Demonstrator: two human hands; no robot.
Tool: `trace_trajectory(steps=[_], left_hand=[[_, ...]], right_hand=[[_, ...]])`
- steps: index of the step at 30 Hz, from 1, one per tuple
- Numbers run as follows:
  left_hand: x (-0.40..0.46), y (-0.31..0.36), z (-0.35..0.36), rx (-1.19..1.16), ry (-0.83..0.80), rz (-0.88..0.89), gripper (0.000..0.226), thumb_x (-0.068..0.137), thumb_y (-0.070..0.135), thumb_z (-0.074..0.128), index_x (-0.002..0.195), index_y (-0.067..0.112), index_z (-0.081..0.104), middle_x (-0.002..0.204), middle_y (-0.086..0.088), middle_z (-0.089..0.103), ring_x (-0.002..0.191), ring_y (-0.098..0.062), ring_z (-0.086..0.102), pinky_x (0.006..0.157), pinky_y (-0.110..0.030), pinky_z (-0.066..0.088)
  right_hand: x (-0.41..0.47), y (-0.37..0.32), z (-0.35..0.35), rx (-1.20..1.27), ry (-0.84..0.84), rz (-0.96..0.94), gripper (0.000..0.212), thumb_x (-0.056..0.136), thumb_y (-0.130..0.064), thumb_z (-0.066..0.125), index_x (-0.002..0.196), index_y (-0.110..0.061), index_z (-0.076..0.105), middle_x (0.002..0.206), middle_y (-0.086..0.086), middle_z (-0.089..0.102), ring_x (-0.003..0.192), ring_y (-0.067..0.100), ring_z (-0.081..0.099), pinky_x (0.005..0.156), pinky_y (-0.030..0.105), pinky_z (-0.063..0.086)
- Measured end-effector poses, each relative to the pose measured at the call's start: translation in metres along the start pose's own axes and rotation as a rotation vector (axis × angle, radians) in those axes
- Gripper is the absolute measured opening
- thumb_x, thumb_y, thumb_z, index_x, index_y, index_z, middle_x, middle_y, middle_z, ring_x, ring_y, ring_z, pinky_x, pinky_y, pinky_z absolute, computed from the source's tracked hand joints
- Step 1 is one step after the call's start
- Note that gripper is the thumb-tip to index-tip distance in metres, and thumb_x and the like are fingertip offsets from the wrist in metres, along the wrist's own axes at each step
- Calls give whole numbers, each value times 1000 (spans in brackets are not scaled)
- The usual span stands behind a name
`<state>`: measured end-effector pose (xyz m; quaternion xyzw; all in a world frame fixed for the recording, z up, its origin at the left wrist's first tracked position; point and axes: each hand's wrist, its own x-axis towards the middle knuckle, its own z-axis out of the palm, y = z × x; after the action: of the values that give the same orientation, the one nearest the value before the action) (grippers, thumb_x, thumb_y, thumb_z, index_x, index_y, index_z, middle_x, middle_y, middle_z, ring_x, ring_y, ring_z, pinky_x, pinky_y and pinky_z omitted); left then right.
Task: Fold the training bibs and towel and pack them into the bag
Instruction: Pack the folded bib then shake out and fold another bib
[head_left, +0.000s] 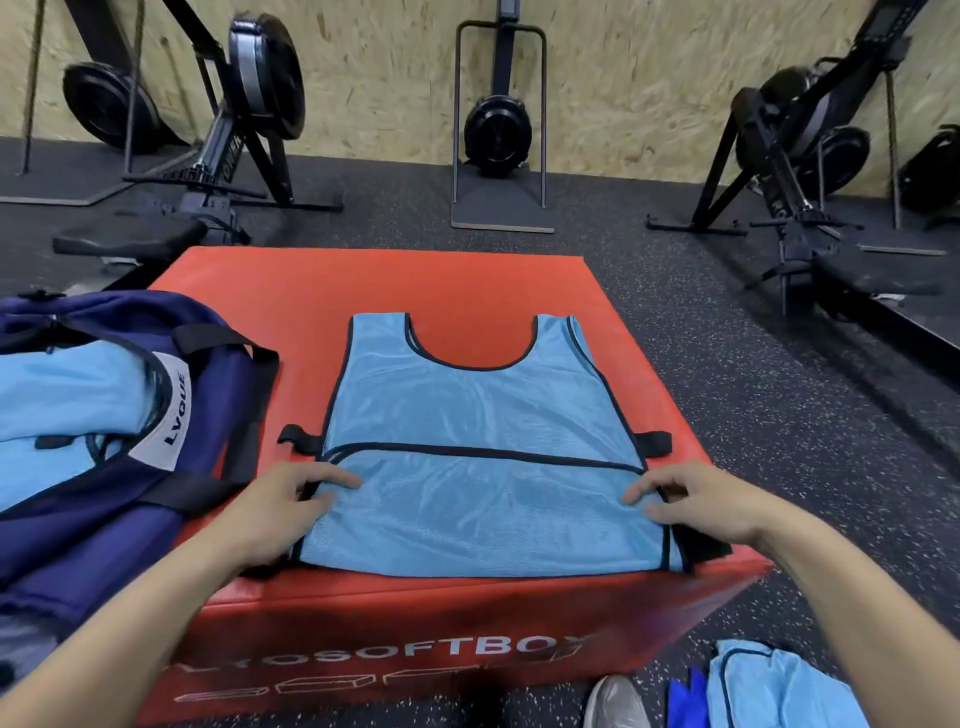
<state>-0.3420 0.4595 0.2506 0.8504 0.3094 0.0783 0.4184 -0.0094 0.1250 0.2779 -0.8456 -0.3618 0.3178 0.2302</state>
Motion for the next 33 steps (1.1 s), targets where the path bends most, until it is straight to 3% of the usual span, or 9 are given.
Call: trace_trajectory(steps=[3,5,7,12,16,19,23,30,33], left_hand=[[0,4,-2,-99,137,71,40,98,1,52,105,33,74,56,12,53,53,-7,43,51,-20,30],[-1,7,-5,-175,180,93,40,97,-4,53,108,29,73,84,16,69,75,2,56,66,-5,37],[-1,7,-5,-183,114,63,39,96,-4,56,115,27,71,111,17,67,105,4,59,82,1,36],[-11,-4,1,-202,17,12,52,94,-3,60,124,39,62,134,3,63,134,-16,49,120,-37,29],[-20,-17,1,-206,19,32,59,94,-6,58,129,42,55,142,23,50,141,2,36,117,-23,21],[-32,-22,0,-247,4,48,62,95,-8,55,131,43,55,139,29,50,139,7,35,110,-11,24],[-56,-30,-3,-255,-2,27,63,96,-5,56,138,42,55,143,31,48,145,6,26,123,-29,17],[-68,-28,-4,-186,8,45,71,93,-8,55,134,51,55,140,29,53,138,5,39,119,-32,26],[-49,-13,-4,-222,63,60,69,90,-16,50,130,39,61,140,20,57,130,2,48,113,-21,33]], right_hand=[[5,-10,3,249,263,-73,44,90,6,56,98,-31,78,102,-12,71,93,7,64,81,21,44],[9,-19,3,454,357,-92,41,93,6,55,104,-27,77,111,-15,71,111,-1,59,92,16,42],[13,-21,6,452,259,-59,32,95,-4,61,109,-30,75,115,-11,67,110,-2,57,94,17,40],[14,-8,16,292,162,0,46,85,1,70,118,-31,70,130,-10,60,125,7,49,104,22,32],[-1,-5,21,359,130,-42,59,85,9,65,131,-29,62,133,-19,55,127,-3,45,92,5,35],[-14,-1,26,412,88,-44,62,84,8,66,129,-34,63,137,-19,56,125,-11,47,100,13,38],[-34,3,32,440,6,-41,63,86,12,64,135,-28,59,136,-15,57,118,-9,57,91,13,47],[-43,-7,33,441,62,-32,68,86,17,57,137,-28,54,130,-6,64,106,8,69,81,18,54],[-33,-16,25,487,143,-35,70,85,21,52,137,-27,56,120,-2,71,104,14,71,78,21,57]])
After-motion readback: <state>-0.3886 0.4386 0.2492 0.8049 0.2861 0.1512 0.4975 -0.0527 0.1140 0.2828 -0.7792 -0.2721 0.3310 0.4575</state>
